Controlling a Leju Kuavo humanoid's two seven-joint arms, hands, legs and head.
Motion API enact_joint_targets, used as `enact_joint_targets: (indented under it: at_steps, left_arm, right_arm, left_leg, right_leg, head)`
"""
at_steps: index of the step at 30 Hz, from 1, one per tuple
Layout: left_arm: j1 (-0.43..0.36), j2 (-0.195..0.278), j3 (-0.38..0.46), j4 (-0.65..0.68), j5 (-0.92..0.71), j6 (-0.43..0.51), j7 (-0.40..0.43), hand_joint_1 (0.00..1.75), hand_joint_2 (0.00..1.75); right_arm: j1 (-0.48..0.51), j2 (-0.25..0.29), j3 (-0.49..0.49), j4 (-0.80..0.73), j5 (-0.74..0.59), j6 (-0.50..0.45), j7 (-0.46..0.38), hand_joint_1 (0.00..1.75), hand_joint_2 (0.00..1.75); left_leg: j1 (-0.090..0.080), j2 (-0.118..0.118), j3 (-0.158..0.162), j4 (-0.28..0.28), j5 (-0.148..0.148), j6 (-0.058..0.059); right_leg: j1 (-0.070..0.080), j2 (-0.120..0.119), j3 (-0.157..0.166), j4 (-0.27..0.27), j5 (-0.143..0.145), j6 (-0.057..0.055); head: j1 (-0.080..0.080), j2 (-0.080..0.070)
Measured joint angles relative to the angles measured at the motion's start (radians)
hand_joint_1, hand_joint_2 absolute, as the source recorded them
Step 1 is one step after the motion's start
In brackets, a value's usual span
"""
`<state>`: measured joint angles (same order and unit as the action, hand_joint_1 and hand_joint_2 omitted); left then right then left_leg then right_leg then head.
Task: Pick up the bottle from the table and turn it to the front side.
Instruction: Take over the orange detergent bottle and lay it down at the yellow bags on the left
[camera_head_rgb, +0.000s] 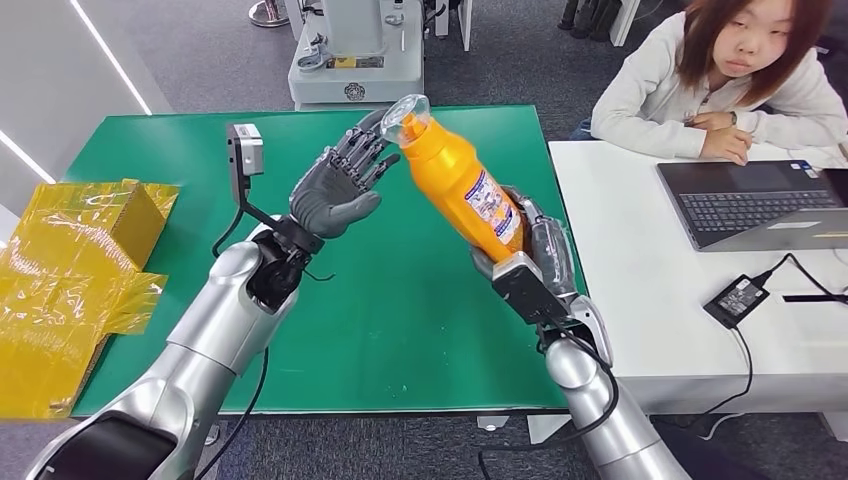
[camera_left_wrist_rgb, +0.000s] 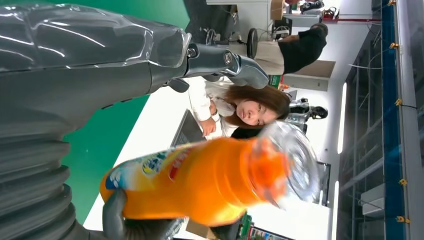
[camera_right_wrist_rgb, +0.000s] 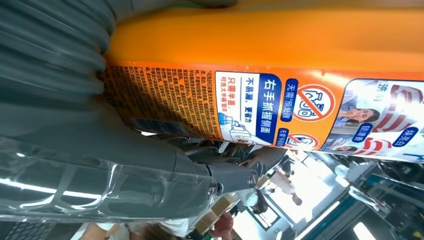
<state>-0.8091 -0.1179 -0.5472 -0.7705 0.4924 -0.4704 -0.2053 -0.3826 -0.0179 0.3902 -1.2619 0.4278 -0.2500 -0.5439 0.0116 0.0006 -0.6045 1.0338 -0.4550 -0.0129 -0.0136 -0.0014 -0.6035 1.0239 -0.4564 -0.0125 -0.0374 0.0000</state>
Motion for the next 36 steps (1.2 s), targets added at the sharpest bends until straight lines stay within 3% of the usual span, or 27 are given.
enact_joint_targets:
  at_steps: [12, 20, 29, 36]
  left_arm:
    - [0.004, -0.021, -0.090, 0.002, 0.048, -0.019, 0.008, 0.00, 1.75]
    - [0.001, -0.027, -0.109, 0.007, 0.025, 0.021, -0.066, 0.00, 1.75]
    - [-0.045, -0.029, -0.103, 0.078, 0.038, 0.093, -0.076, 0.00, 1.75]
    - [-0.048, -0.029, -0.086, 0.111, 0.054, 0.079, -0.076, 0.00, 1.75]
  right_arm:
    - [-0.035, 0.003, -0.008, 0.076, 0.029, -0.002, -0.013, 1.75, 1.75]
    - [-0.035, 0.013, -0.001, 0.054, 0.039, 0.003, -0.015, 1.75, 1.75]
    - [-0.035, 0.025, 0.079, -0.019, 0.066, 0.041, 0.013, 1.75, 1.75]
    - [-0.042, 0.042, 0.142, -0.030, 0.112, 0.063, 0.084, 1.75, 1.75]
  left_leg:
    - [0.000, 0.000, 0.000, 0.000, 0.000, 0.000]
    - [0.000, 0.000, 0.000, 0.000, 0.000, 0.000]
    - [0.000, 0.000, 0.000, 0.000, 0.000, 0.000]
    - [0.000, 0.000, -0.001, 0.000, 0.000, 0.000]
  right_leg:
    - [0.000, 0.000, 0.000, 0.000, 0.000, 0.000]
    - [0.000, 0.000, 0.000, 0.000, 0.000, 0.000]
    - [0.000, 0.000, 0.000, 0.000, 0.000, 0.000]
    - [0.000, -0.001, 0.000, 0.000, 0.000, 0.000]
  head:
    - [0.000, 0.000]
    - [0.000, 0.000]
    - [0.000, 0.000]
    - [0.000, 0.000]
